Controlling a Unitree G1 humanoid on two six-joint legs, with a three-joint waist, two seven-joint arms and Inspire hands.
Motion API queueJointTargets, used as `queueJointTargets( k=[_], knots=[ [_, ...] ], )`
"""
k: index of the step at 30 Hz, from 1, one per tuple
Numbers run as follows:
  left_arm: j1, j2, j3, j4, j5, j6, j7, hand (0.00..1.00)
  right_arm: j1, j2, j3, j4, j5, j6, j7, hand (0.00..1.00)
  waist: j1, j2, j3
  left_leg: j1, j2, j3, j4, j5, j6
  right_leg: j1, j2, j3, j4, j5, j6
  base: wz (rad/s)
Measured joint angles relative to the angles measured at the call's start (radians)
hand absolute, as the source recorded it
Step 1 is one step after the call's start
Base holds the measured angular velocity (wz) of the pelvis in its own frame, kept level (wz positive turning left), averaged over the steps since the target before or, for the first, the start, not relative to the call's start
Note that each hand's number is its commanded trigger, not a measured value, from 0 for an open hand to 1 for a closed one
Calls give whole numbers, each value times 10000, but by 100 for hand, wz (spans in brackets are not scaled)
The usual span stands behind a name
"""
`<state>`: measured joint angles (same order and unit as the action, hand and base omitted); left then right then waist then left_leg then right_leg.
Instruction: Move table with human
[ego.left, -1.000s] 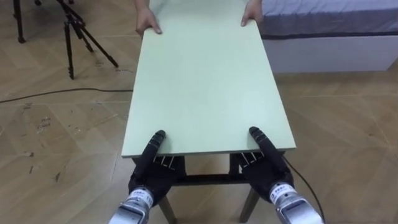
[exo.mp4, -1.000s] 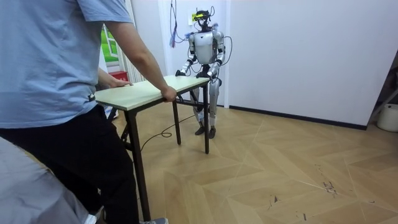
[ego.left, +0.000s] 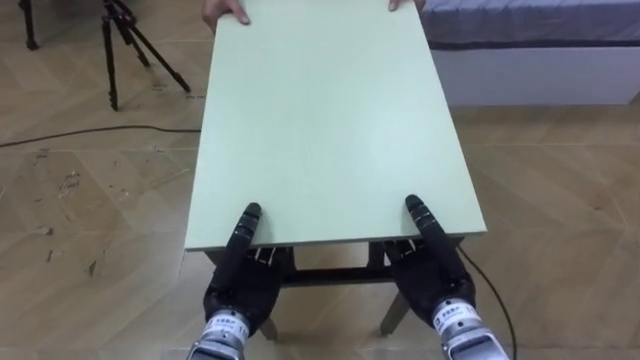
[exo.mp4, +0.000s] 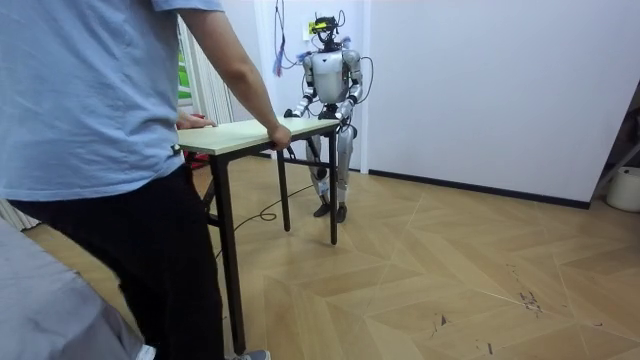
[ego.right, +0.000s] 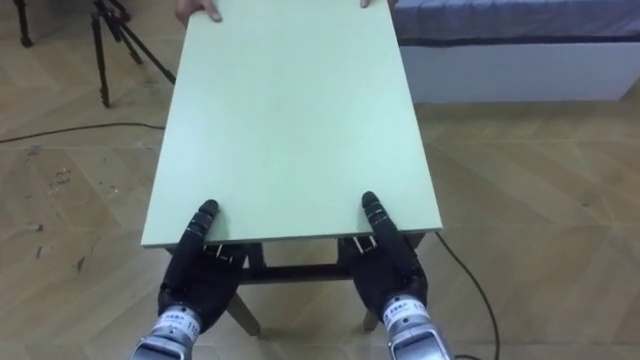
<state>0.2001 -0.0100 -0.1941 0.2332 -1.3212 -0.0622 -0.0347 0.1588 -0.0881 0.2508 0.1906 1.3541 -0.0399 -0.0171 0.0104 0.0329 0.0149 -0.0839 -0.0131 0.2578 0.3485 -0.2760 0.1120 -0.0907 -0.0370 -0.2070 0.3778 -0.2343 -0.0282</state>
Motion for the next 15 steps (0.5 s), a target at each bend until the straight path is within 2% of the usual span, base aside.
queueJointTargets(
  k=[2,8,11,13,14,15],
  knots=[
    [-2,8,-78,-6,0,-125,0,100,0,-22,100,0,93,-125,0,100,-2,-8,5,-3,2,-1,-4,0,0,-11,7,8,0,0,0,0],
    [-4,79,-103,-107,-3,-123,3,100,26,-35,146,-1,265,-191,76,100,-61,-47,33,-154,33,-104,244,-1,-4,-18,23,-84,-45,-1,-1,4],
    [-8,264,-180,-328,28,-124,2,100,27,-62,326,-7,509,-406,206,100,-8,-124,64,-415,105,-120,498,-13,-25,-171,40,-134,-13,-1,-5,7],
    [4,358,-178,-415,44,-112,3,100,40,-101,420,-9,761,-478,276,100,40,-126,66,-730,238,-120,1023,-79,-143,-265,101,-144,-1,6,-33,-2],
    [13,378,-204,-440,65,-64,3,100,119,-185,433,-8,938,-478,405,100,196,-122,66,-894,311,-116,1364,-86,-182,-279,142,-125,-22,16,-66,-9],
    [28,410,-227,-468,156,39,2,100,237,-217,438,-8,942,-521,515,100,363,-136,58,-959,340,-146,1506,-89,-557,-306,192,-105,-34,41,-107,-11]
  ],
)
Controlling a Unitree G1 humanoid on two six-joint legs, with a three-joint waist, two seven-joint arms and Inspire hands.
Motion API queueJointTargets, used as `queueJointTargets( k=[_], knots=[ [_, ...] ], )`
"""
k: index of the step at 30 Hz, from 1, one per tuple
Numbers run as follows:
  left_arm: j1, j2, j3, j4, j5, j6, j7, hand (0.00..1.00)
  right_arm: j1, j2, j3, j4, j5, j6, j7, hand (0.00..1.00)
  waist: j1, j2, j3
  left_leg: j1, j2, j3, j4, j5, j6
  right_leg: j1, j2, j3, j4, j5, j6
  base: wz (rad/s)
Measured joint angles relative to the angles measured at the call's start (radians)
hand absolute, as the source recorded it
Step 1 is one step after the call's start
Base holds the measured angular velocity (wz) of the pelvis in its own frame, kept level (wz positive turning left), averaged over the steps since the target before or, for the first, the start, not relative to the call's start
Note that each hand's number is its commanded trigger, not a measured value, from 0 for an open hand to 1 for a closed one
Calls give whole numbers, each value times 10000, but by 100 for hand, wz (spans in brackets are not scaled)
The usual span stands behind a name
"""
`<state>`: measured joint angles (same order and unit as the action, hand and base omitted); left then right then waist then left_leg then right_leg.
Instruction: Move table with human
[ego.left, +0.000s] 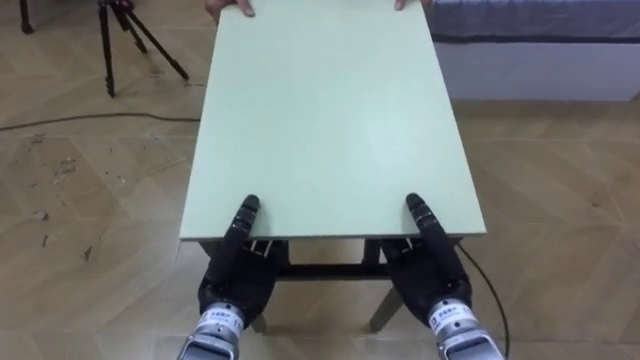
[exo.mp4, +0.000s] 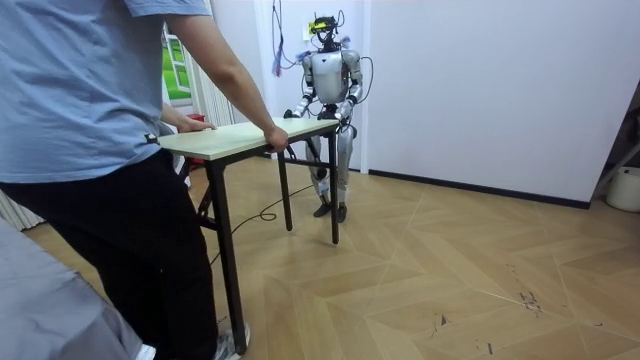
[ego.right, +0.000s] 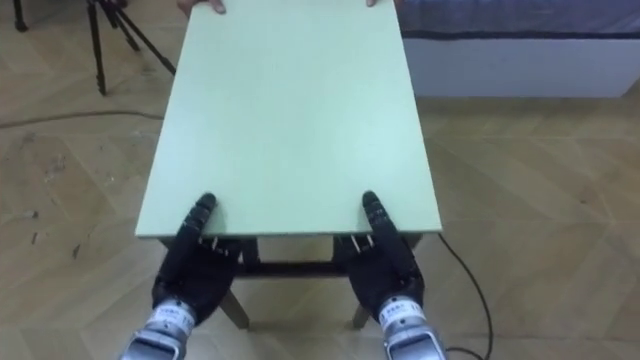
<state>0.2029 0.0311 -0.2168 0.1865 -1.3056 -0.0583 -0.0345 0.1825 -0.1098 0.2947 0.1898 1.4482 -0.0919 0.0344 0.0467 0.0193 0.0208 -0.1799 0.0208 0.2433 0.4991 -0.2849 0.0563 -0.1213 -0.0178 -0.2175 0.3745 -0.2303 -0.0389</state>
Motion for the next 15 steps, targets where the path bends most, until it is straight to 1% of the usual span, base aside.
queueJointTargets(
  k=[1,2,3,4,5,6,7,8,9,10,11,12,13,14,15],
  knots=[
    [-1,7,0,-13,45,57,-1,100,46,15,0,0,7,-58,40,100,82,-27,4,-9,-13,-65,12,-30,-371,-74,-17,57,-17,14,-24,-17],
    [0,-18,120,-22,133,168,-39,100,82,56,-1,1,-16,-99,95,100,232,-212,-10,-145,-106,-400,122,-63,-1413,-263,-179,125,-52,79,-114,-27],
    [41,-51,264,-64,215,267,-182,100,69,64,-4,6,-16,-88,208,100,356,-196,-4,-397,422,-513,1187,-294,-1509,-338,-43,58,-100,198,-242,-30],
    [177,-34,337,-177,230,352,-319,100,113,117,-6,7,-14,-47,248,100,374,-80,-26,-333,1619,-589,2546,-553,-1412,-297,298,-135,-50,245,-346,-18],
    [220,-40,338,-210,243,362,-342,100,151,137,-17,6,-16,-41,279,100,374,-47,-30,-173,2174,-714,2892,-558,-1403,-288,422,-188,84,246,-369,0],
    [238,-62,336,-216,388,397,-354,100,219,228,-56,6,-40,-38,374,100,321,13,-18,355,3030,-1163,2839,-434,-1473,-399,540,-350,286,245,-380,12],
    [237,-65,338,-217,401,435,-354,100,232,220,-96,6,-59,-23,431,100,266,24,-20,662,3285,-1344,2593,-198,-1481,-521,533,-394,444,241,-385,11],
    [228,-93,337,-229,400,453,-354,100,191,196,-139,4,-107,-13,483,100,160,47,-26,1282,3601,-1750,2003,600,-1437,-947,438,-394,964,221,-399,0],
    [150,-116,321,-228,403,467,-342,100,134,70,-233,3,-109,31,507,100,113,68,-11,1782,3566,-1981,1152,678,-1697,-1426,231,-328,1651,203,-377,5],
    [98,-88,295,-224,415,485,-285,100,143,62,-277,0,-84,74,512,100,45,31,19,1902,3343,-2001,772,562,-1814,-1639,104,-261,2008,212,-377,39],
    [30,-14,103,-219,403,492,-150,100,250,29,-293,-15,5,173,546,100,-345,-8,68,2011,3052,-2052,275,569,-1814,-2287,-57,138,2777,222,-321,46],
    [32,189,99,-274,298,485,-175,100,312,116,-298,-46,17,291,614,100,-432,39,-55,1888,3071,-2033,45,559,-1817,-2603,650,571,1944,369,-355,31],
    [26,392,171,-553,236,485,-204,100,292,254,-289,-222,-42,299,670,100,-413,-159,-113,1659,2995,-2046,52,331,-2132,-2672,1063,289,653,1369,-1050,0],
    [9,297,253,-585,237,474,-208,100,233,174,-308,-336,-22,288,674,100,-416,57,-53,1571,3044,-2014,200,2,-2370,-2684,872,-243,593,1324,-1074,-23],
    [-92,162,257,-610,40,515,-200,100,-87,-83,-333,-382,-8,228,680,100,-439,571,157,1470,3090,-1936,515,-511,-2309,-2981,809,-510,871,1383,-1137,-17]
  ],
)
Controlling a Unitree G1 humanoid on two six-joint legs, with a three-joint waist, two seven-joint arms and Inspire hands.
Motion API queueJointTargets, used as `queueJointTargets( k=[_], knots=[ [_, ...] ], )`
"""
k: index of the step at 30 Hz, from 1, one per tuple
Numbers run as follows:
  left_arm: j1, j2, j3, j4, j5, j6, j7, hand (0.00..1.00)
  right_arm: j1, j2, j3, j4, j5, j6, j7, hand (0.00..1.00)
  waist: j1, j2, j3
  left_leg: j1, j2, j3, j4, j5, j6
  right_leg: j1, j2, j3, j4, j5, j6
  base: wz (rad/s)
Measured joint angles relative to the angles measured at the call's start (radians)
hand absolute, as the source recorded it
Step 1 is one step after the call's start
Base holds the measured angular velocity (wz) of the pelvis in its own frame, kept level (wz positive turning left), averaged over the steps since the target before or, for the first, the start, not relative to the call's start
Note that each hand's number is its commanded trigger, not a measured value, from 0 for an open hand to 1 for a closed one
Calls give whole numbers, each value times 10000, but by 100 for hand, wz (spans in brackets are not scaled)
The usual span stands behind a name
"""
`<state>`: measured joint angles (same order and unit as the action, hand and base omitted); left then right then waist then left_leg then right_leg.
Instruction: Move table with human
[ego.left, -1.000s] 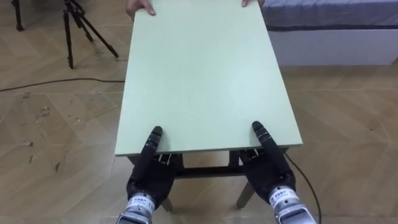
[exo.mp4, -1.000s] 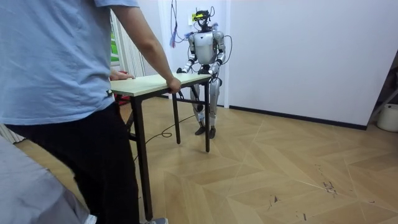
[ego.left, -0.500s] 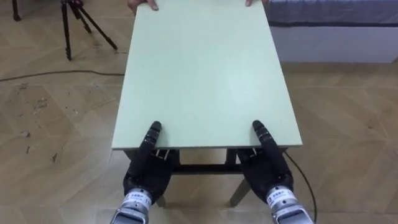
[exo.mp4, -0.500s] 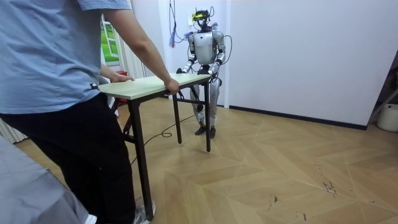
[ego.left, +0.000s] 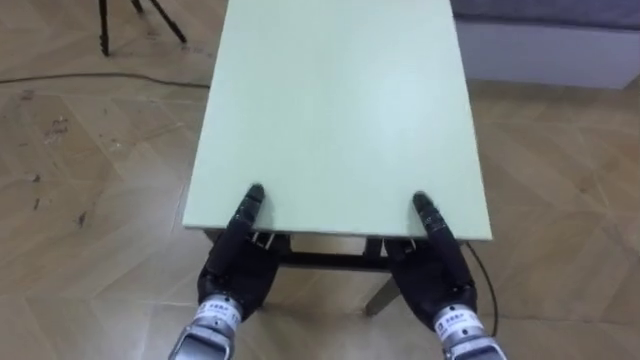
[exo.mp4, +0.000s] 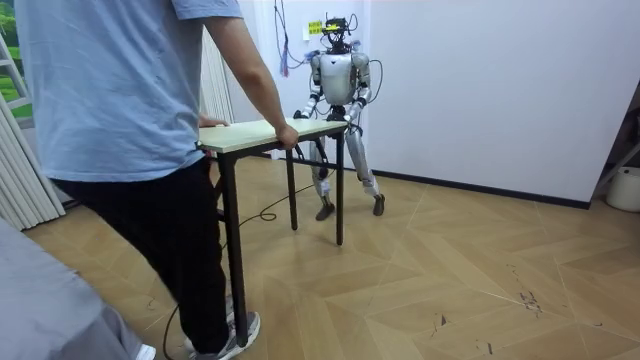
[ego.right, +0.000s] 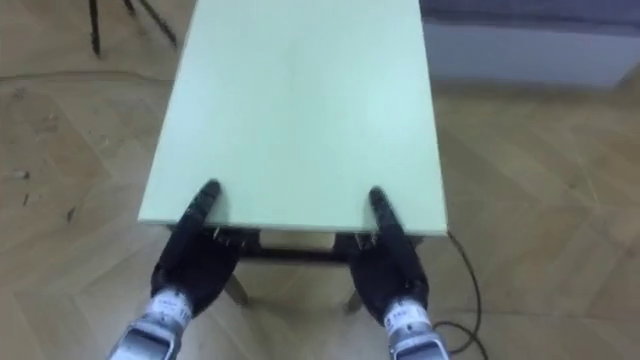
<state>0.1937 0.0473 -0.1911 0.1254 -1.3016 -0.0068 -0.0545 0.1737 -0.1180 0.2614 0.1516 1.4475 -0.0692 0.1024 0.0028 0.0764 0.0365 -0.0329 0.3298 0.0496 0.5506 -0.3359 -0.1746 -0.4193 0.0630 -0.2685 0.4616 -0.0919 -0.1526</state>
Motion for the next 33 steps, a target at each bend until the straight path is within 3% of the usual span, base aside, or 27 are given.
queueJointTargets(
  k=[1,3,4,5,6,7,8,9,10,11,12,13,14,15,16,18,19,22,24,25,26,28,29,31,33],
  knots=[
    [-44,2,-22,2,-100,76,-1,100,-124,-95,-11,2,-44,-17,0,100,-42,131,2,-94,-99,80,-8,-148,48,-203,-145,-124,133,0,0,-13],
    [-353,0,-197,52,-457,-34,6,100,-488,-291,-81,1,-58,-20,1,100,-477,153,4,-423,-675,551,-500,-374,213,-743,-951,-669,232,247,104,29],
    [-644,6,-372,252,-674,-107,7,100,-595,-336,-158,1,-47,-20,14,100,-534,142,-2,-425,-966,950,-767,-491,360,-896,-1367,-958,143,514,150,36],
    [-821,-3,-456,393,-727,-140,0,100,-635,-333,-240,2,-49,-30,24,100,-543,126,3,-432,-1092,1143,-869,-550,407,-964,-1586,-1035,93,648,181,24],
    [-1156,-61,-527,699,-756,-154,-13,100,-700,-304,-413,27,-71,-28,33,100,-565,81,-10,-441,-1456,1436,-1111,-677,558,-1162,-1970,-956,24,1000,312,12],
    [-1289,-79,-535,818,-776,-154,-13,100,-746,-297,-502,59,-71,-25,32,100,-580,45,-5,-461,-1722,1600,-1187,-759,600,-1237,-2143,-906,8,1205,369,-7],
    [-1407,-88,-523,1014,-778,-167,-11,100,-772,-270,-571,176,-122,6,33,100,-568,-170,-35,-613,-2081,2038,-979,-786,819,-1286,-2490,-945,-367,1730,396,-24],
    [-1303,-88,-514,1037,-780,-174,-11,100,-687,-243,-588,200,-220,67,33,100,-615,-222,-55,-956,-2177,2561,-519,-867,1127,-1151,-2737,-1055,-929,2310,476,-10],
    [-1171,-87,-546,1037,-772,-141,-14,100,-482,-111,-712,200,-346,126,49,100,-836,-227,-59,-1204,-2317,2683,-8,-984,1449,-876,-2902,-1053,-1542,2872,726,9],
    [-1097,-86,-560,1037,-747,-117,-15,100,-349,1,-826,203,-433,206,91,100,-912,-260,-93,-1324,-2399,2721,159,-1032,1620,-763,-2920,-1039,-1841,3149,1008,27],
    [-1007,-72,-572,1038,-662,-59,-15,100,-135,141,-981,208,-509,337,186,100,-1034,-270,-103,-1542,-2388,2920,536,-1099,1893,-559,-3051,-1007,-2227,3574,1950,24],
    [-973,-45,-598,1041,-619,-43,-14,100,-39,159,-1014,212,-504,395,230,100,-1130,-244,-103,-1671,-2293,3083,766,-1142,2009,-541,-3115,-984,-2076,3626,2122,34],
    [-948,21,-668,1096,-579,35,-6,100,146,200,-1103,258,-453,487,313,100,-1236,-166,-84,-1782,-1983,3520,1050,-1172,2178,-656,-3242,-910,-840,3072,1914,51],
    [-890,58,-809,1113,-551,48,42,100,354,232,-1189,275,-440,517,356,100,-1432,-98,-103,-1825,-1823,3801,1059,-1076,2355,-760,-3476,-747,969,2025,1851,55],
    [-885,75,-902,1112,-541,49,47,100,464,233,-1238,273,-393,509,432,100,-1477,-95,-108,-1819,-1807,3991,987,-1001,2439,-748,-3617,-678,1813,1565,1872,53],
    [-905,44,-1025,1083,-423,49,42,100,565,224,-1331,239,-328,459,537,100,-1492,-104,-114,-1877,-1811,4782,841,-825,2772,-634,-3898,-285,4147,506,1842,25],
    [-909,-6,-1004,1083,-380,49,45,100,565,225,-1333,237,-291,430,537,100,-1471,-104,-114,-1858,-1887,5090,708,-747,2941,-397,-3952,-148,5084,76,1847,5],
    [-904,-11,-995,1033,-390,11,33,100,541,206,-1272,169,-176,407,535,100,-1394,-153,-158,-1860,-2142,5509,517,-621,3187,487,-3952,216,6458,-390,1979,-6],
    [-862,-23,-970,883,-391,-75,36,100,443,114,-1121,114,-70,331,532,100,-1106,-349,-220,-2052,-2574,5765,486,-560,3382,1616,-3951,570,6594,-767,2216,-31],
    [-850,-32,-944,824,-391,-75,39,100,401,70,-1044,102,-25,258,532,100,-1038,-394,-221,-2134,-2643,5810,519,-551,3415,1804,-3938,655,6415,-951,2289,-43],
    [-823,-74,-878,775,-389,-75,40,100,311,33,-904,89,-12,184,508,100,-945,-428,-201,-2308,-2728,5750,569,-470,3471,1924,-3878,705,5973,-1381,2596,-37],
    [-693,-72,-890,662,-375,-80,62,100,338,10,-802,89,-8,178,447,100,-783,-454,-191,-2393,-2811,5382,405,-205,3454,2015,-3628,691,5487,-1391,2611,-23],
    [-557,-27,-897,427,-300,-84,143,100,338,36,-764,71,-16,138,446,100,-786,-517,-201,-2501,-2848,5159,178,17,3454,2127,-3455,692,4940,-1481,2714,-21],
    [-463,72,-907,79,-212,-166,231,100,334,11,-729,-118,-27,154,441,100,-701,-613,-202,-2761,-2795,5154,-37,185,3506,2163,-3242,715,4090,-1763,2745,-30],
    [-346,108,-839,-126,-203,-186,239,100,355,37,-765,-263,-37,165,413,100,-484,-685,-201,-2895,-2734,5447,-191,250,3604,2353,-3106,761,3052,-2121,2736,-44]
  ],
)
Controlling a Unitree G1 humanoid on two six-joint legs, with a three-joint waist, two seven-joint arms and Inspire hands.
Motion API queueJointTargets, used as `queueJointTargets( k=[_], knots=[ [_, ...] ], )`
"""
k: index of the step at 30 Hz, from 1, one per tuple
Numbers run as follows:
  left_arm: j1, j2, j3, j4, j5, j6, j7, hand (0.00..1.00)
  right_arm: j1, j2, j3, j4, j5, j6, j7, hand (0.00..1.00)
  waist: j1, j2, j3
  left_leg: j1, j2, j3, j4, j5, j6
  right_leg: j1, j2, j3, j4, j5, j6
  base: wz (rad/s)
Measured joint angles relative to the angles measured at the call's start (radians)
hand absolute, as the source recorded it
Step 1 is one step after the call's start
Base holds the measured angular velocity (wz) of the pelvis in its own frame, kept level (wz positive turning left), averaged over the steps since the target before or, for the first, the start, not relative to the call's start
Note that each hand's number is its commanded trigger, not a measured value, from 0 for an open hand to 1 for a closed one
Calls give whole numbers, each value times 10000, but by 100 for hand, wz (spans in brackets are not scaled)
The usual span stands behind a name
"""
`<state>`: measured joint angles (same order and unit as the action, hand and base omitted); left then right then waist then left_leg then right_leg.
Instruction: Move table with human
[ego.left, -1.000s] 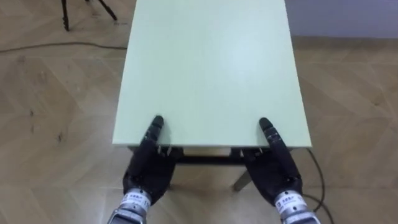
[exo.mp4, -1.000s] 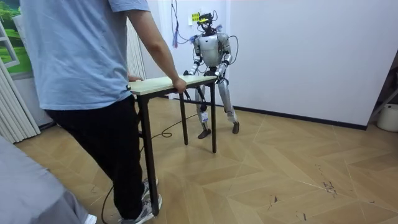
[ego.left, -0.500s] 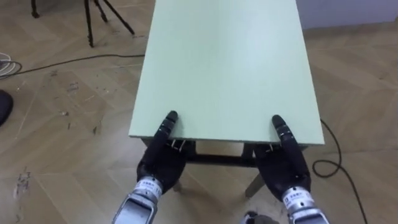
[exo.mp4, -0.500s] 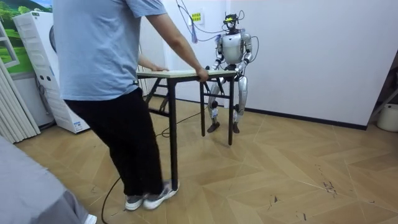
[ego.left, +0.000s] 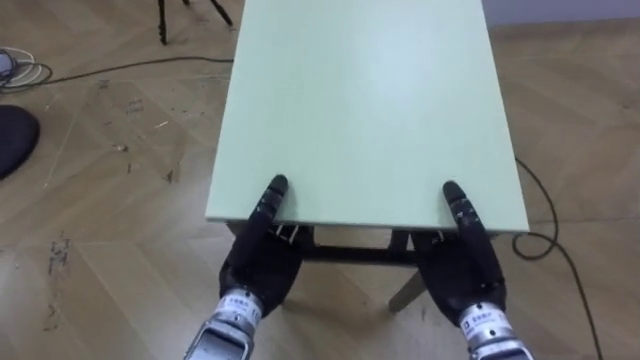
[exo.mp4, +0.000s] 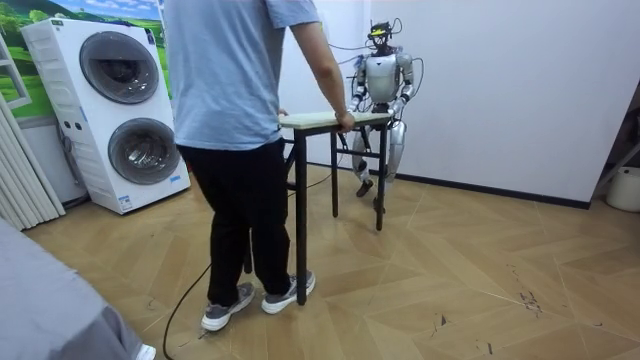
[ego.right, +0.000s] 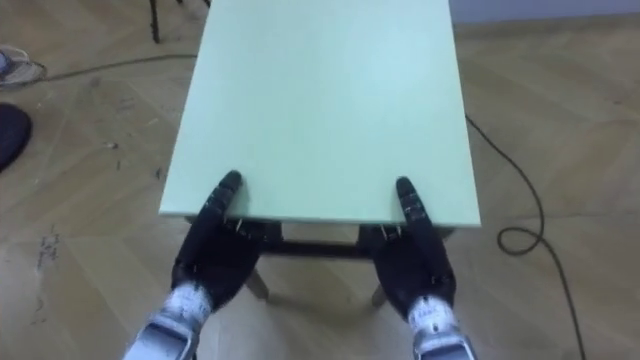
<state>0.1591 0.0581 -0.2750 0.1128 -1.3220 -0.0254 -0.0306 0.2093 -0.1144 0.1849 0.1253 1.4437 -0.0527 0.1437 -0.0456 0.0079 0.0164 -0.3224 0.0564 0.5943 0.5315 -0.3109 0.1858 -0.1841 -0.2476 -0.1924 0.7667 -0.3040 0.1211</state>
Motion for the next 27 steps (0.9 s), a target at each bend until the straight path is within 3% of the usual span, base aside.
queueJointTargets(
  k=[4,7,10,13,14,15,16,17,18,19,20,21,22,23,24,26,27],
  knots=[
    [30,129,98,-72,14,-118,2,100,-21,88,273,-13,103,-131,0,100,257,-178,27,-178,36,464,-122,101,196,563,54,-253,-1603,-730,-150,-32],
    [30,106,132,-92,82,-100,4,100,-60,88,283,36,142,-133,0,100,263,-152,39,-491,187,555,28,212,376,616,243,-337,-2088,-984,-198,3],
    [39,113,185,-76,362,-48,29,100,-8,205,287,204,281,-139,0,100,248,-44,108,-933,776,627,468,474,549,553,876,-288,-2150,-1226,-325,28],
    [88,176,176,-72,437,34,45,100,180,316,292,220,422,-132,-3,100,382,28,139,-1037,1209,811,502,911,468,372,1321,-287,-2096,-1201,-485,21],
    [50,351,69,-50,383,101,62,100,277,348,294,240,552,-119,-7,100,568,38,146,-1066,1422,924,446,1235,72,257,1518,-325,-2109,-1071,-724,13],
    [44,458,71,-45,382,235,67,100,336,360,292,258,627,-97,-7,100,684,8,144,-1230,1417,637,259,1810,-1137,128,1636,-346,-2280,-816,-993,15],
    [44,451,83,-45,382,265,66,100,344,360,293,256,664,-91,-2,100,723,-27,157,-1308,1329,422,33,2245,-1884,39,1662,-339,-2439,-615,-1160,9],
    [51,401,143,-43,381,291,57,100,338,343,288,242,757,-51,39,100,784,-88,193,-1498,1259,-333,-13,2817,-2724,-105,1576,-409,-2726,-195,-1428,-34],
    [202,339,256,7,380,290,-9,100,342,348,303,324,768,140,39,100,1124,-56,193,-1554,1600,-1427,1187,2412,-2226,-116,1636,-620,-2770,41,-1572,-71],
    [337,263,399,72,363,290,-145,100,356,366,396,358,778,220,38,100,1364,4,201,-1473,2011,-2383,2548,1733,-2021,-107,1757,-912,-2797,224,-1686,-73],
    [385,250,447,80,365,289,-214,100,361,379,429,361,777,220,38,100,1394,36,209,-1423,2165,-2816,3087,1447,-2044,-119,1807,-1143,-2814,320,-1743,-32],
    [421,277,495,82,408,306,-289,100,378,394,457,360,757,221,38,100,1333,37,205,-1243,2341,-3631,3904,1011,-2140,-264,1858,-1517,-2788,466,-1849,5],
    [418,275,520,81,479,319,-296,100,381,399,456,359,746,219,39,100,1279,19,195,-1089,2376,-3989,4148,848,-2175,-340,1876,-1592,-2736,520,-1889,24],
    [413,268,547,80,618,351,-295,100,379,382,455,357,667,197,38,100,1114,-5,186,-571,2500,-4440,4275,465,-2293,-638,1849,-1727,-2612,647,-1899,30],
    [416,254,528,78,618,414,-294,100,381,374,408,358,547,140,38,100,962,15,184,129,2650,-4636,4120,327,-2441,-868,1792,-1810,-2576,769,-1915,24],
    [434,225,444,78,618,496,-259,100,376,358,334,358,428,52,38,100,804,134,159,1347,2786,-4668,3650,322,-2546,-1211,1712,-1813,-2472,945,-1876,10],
    [418,190,434,62,704,569,-222,100,368,294,295,358,384,-20,37,100,641,251,158,1941,2762,-4643,2925,108,-2891,-1417,1614,-1899,-2334,1039,-1799,17]
  ],
)
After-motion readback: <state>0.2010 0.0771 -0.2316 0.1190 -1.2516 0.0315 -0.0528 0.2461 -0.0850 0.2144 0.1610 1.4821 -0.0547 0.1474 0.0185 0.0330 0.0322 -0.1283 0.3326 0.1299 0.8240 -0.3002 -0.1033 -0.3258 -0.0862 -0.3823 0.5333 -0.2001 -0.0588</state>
